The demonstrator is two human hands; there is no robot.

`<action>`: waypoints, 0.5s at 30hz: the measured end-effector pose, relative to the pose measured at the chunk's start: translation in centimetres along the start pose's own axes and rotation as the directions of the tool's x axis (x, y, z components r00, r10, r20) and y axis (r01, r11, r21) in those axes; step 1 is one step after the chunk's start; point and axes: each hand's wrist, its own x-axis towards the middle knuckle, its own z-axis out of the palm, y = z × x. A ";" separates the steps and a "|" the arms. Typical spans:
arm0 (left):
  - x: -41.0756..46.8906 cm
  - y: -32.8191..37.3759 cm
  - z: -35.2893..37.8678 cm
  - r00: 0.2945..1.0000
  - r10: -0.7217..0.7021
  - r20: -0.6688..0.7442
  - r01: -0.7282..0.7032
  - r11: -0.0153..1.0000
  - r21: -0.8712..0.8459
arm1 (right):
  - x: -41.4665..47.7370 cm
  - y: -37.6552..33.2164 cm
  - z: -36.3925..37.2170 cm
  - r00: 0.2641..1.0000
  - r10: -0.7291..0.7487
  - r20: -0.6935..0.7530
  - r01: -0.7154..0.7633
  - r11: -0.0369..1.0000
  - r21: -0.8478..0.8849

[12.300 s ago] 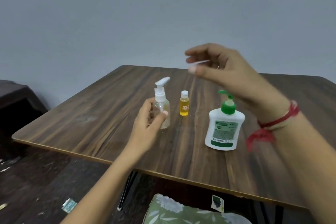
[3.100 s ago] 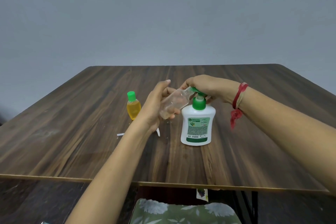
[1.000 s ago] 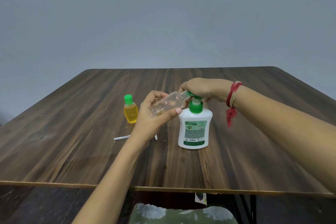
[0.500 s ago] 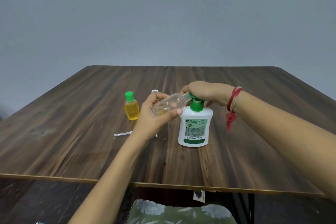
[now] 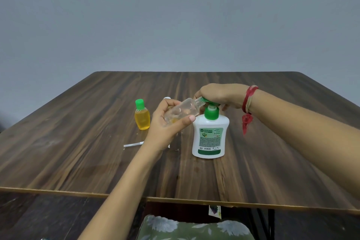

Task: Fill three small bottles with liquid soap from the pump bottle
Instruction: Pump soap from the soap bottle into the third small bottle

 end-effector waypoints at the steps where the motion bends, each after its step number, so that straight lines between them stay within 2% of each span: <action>1: -0.1 0.0 -0.1 1.000 -0.003 0.003 0.003 1.000 -0.001 | 0.1 0.3 0.3 1.000 0.002 0.000 -0.002 1.000 0.018; 15: -0.2 0.0 0.2 1.000 -0.010 -0.009 0.010 0.999 0.038 | 0.4 1.0 0.5 1.000 -0.014 -0.003 0.014 0.990 0.140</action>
